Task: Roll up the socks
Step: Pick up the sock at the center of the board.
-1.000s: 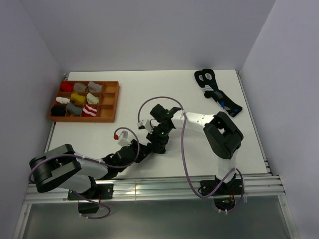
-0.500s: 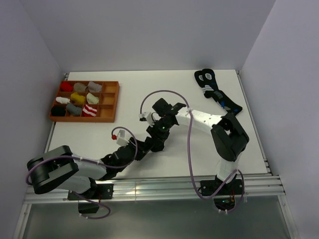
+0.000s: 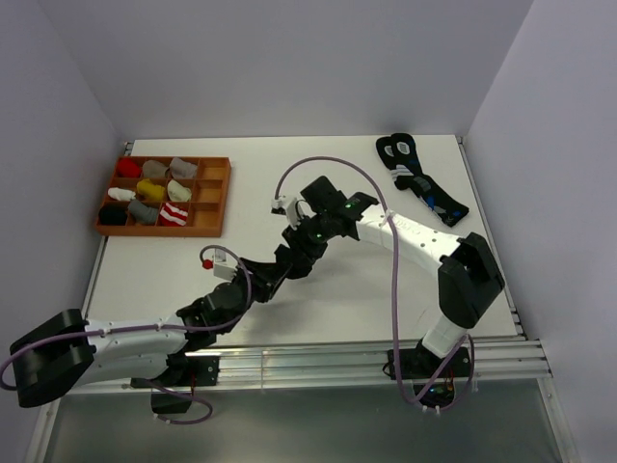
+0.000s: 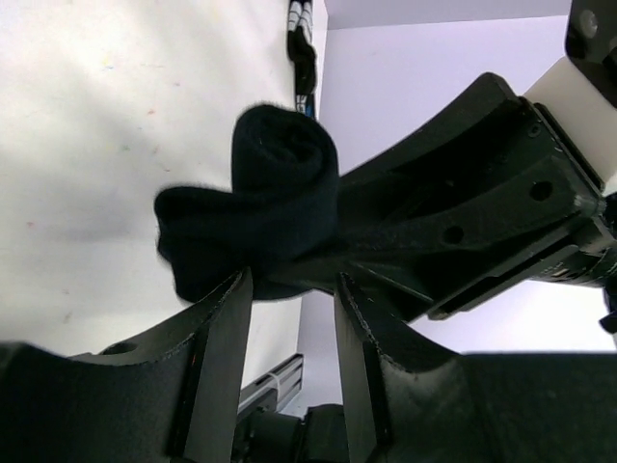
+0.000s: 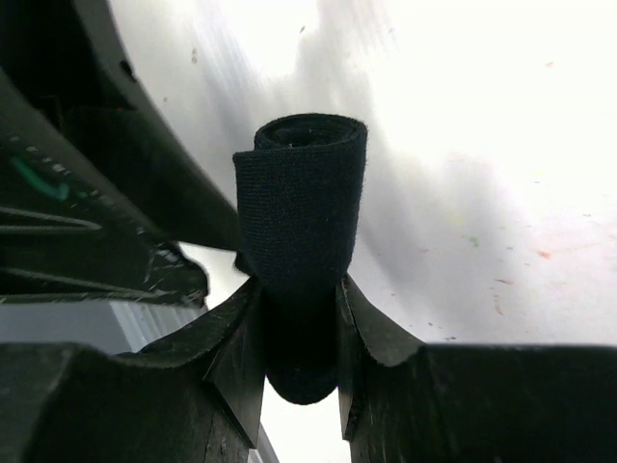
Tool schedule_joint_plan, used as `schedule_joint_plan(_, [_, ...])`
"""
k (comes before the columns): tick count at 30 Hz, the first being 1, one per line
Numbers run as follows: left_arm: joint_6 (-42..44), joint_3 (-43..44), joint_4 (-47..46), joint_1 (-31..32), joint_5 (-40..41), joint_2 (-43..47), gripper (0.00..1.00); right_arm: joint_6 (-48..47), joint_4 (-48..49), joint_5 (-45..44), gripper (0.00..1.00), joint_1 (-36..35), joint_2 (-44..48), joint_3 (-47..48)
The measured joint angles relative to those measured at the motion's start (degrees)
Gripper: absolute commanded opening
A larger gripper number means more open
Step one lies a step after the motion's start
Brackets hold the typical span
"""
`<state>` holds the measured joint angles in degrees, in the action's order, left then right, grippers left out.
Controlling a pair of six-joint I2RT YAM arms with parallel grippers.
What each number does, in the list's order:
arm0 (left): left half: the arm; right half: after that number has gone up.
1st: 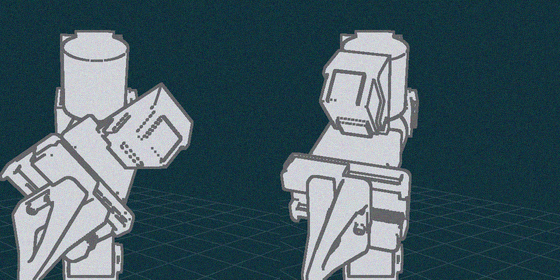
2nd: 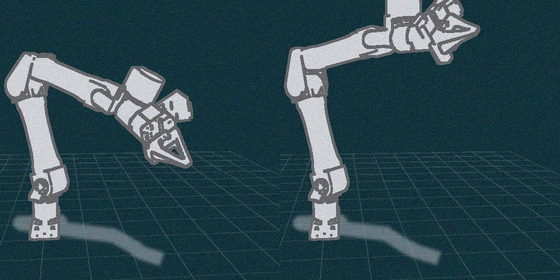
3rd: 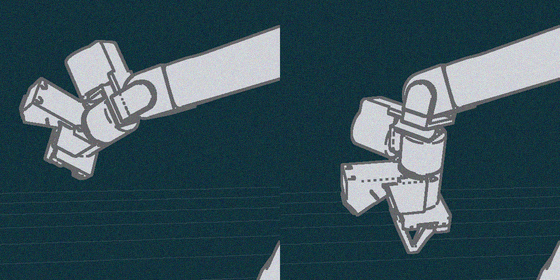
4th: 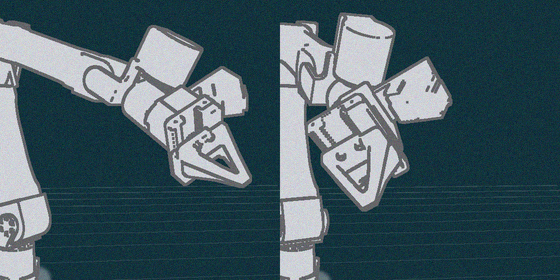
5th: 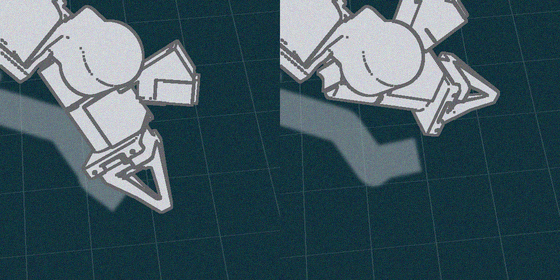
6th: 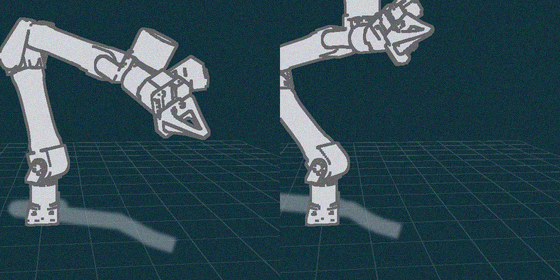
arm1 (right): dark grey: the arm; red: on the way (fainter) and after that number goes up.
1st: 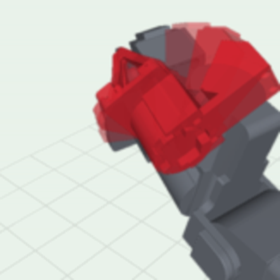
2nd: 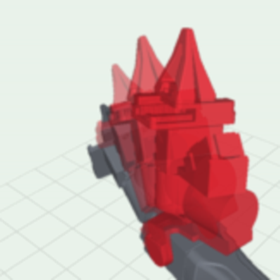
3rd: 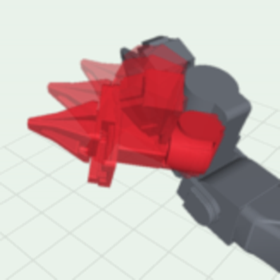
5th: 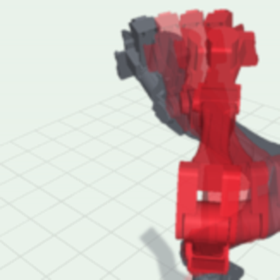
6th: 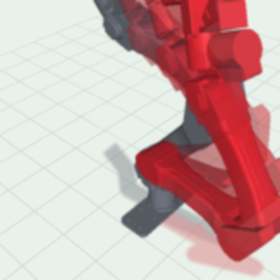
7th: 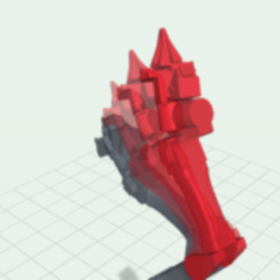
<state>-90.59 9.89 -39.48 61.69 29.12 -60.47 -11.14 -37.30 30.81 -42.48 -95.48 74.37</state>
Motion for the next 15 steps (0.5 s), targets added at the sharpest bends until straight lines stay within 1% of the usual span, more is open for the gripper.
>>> schedule_joint_plan(4, [-0.11,3.28,5.05,0.52,0.79,2.95,0.45,0.83,1.36,-3.37,0.11,0.00,2.29,0.15])
schedule_joint_plan(9, [-0.85,4.66,9.46,0.98,1.92,4.48,0.46,1.62,2.86,-6.36,0.11,0.00,4.72,0.33])
schedule_joint_plan(12, [-1.68,4.66,11.47,1.33,3.17,5.07,0.47,2.16,3.45,-7.30,0.11,0.00,5.92,0.33])
schedule_joint_plan(15, [-1.86,4.66,11.54,1.62,4.55,5.70,0.47,2.56,3.48,-7.72,0.11,0.00,7.08,0.33])
